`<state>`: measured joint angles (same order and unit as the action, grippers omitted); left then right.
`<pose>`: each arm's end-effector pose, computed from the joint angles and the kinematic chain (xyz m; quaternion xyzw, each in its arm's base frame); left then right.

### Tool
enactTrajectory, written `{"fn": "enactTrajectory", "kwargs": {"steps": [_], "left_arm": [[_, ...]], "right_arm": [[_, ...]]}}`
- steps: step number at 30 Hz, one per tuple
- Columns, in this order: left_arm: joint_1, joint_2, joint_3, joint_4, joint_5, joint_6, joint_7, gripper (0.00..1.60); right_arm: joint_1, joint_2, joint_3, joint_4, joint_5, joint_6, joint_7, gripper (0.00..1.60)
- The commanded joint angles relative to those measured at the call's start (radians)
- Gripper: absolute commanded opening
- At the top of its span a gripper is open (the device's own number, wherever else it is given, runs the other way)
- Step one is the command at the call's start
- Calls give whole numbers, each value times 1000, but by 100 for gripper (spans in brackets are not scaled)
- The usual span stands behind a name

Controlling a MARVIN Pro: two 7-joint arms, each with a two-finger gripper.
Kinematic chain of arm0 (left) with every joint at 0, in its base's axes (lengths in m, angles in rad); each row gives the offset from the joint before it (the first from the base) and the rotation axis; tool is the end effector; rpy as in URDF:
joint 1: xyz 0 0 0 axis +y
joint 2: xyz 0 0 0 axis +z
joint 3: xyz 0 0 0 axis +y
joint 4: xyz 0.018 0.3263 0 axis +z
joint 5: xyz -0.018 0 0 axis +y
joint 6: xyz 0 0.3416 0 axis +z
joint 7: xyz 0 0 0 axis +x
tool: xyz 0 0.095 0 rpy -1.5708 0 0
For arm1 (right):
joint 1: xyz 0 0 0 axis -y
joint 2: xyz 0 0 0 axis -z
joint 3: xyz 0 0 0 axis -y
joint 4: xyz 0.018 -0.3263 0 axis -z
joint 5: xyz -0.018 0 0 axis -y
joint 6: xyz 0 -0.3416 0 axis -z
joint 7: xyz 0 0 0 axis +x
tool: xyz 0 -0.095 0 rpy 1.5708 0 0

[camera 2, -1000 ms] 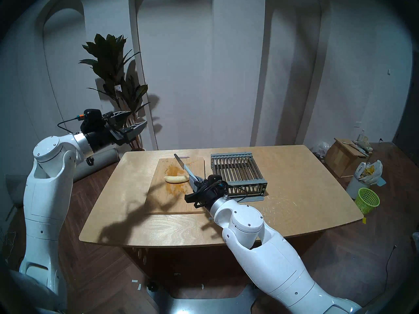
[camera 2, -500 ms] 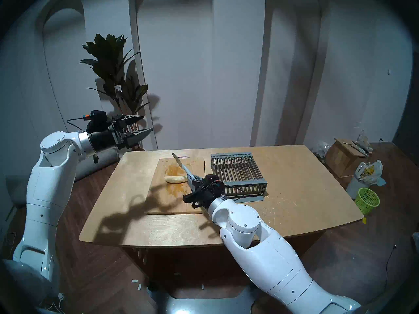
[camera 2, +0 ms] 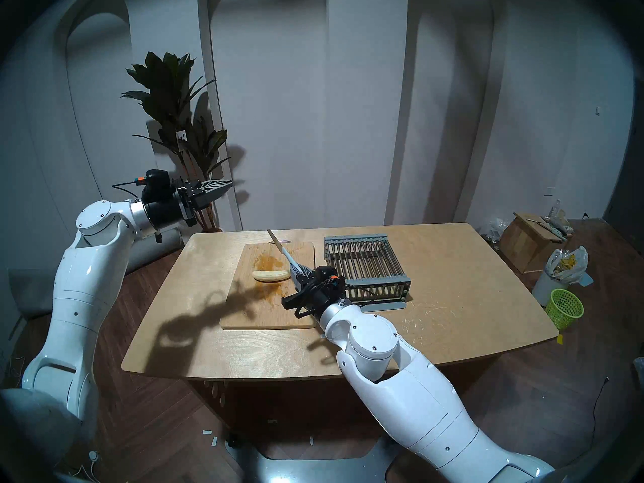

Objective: Cut the banana into four pieces on the cutting board

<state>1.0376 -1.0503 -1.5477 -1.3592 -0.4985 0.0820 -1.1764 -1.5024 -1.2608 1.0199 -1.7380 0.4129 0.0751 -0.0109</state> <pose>0.5278 0.1155 -0.1267 0.5247 -0.4127 0.6751 0.3141 0.4066 0.1422 -0.3107 -0.6945 -0.1624 -0.6603 0.2352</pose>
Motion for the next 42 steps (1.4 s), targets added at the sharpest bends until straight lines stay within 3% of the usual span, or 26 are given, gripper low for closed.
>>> {"fn": "enactTrajectory", "kwargs": {"steps": [1, 6, 12, 27, 34, 38, 42], "left_arm": [[-78, 33, 57, -4, -53, -32, -116, 0], [-135, 37, 64, 54, -64, -27, -222, 0], [-151, 38, 73, 90, -66, -40, -268, 0], [-162, 52, 46, 200, -64, -84, -280, 0], [-169, 25, 46, 246, -68, -102, -269, 0], [-167, 6, 78, 244, -26, -181, -277, 0], [-165, -14, 119, 268, -21, -209, -307, 0]], "right_arm": [[13, -26, -15, -4, -20, -31, -13, 0], [24, -53, -44, 25, -46, -35, -45, 0], [44, -89, -74, 76, -71, -43, -74, 0], [110, -217, -149, 218, -137, -62, -185, 0], [130, -258, -191, 282, -157, -85, -245, 0], [139, -276, -202, 307, -162, -93, -273, 0], [146, -285, -210, 323, -164, -102, -296, 0]]}}
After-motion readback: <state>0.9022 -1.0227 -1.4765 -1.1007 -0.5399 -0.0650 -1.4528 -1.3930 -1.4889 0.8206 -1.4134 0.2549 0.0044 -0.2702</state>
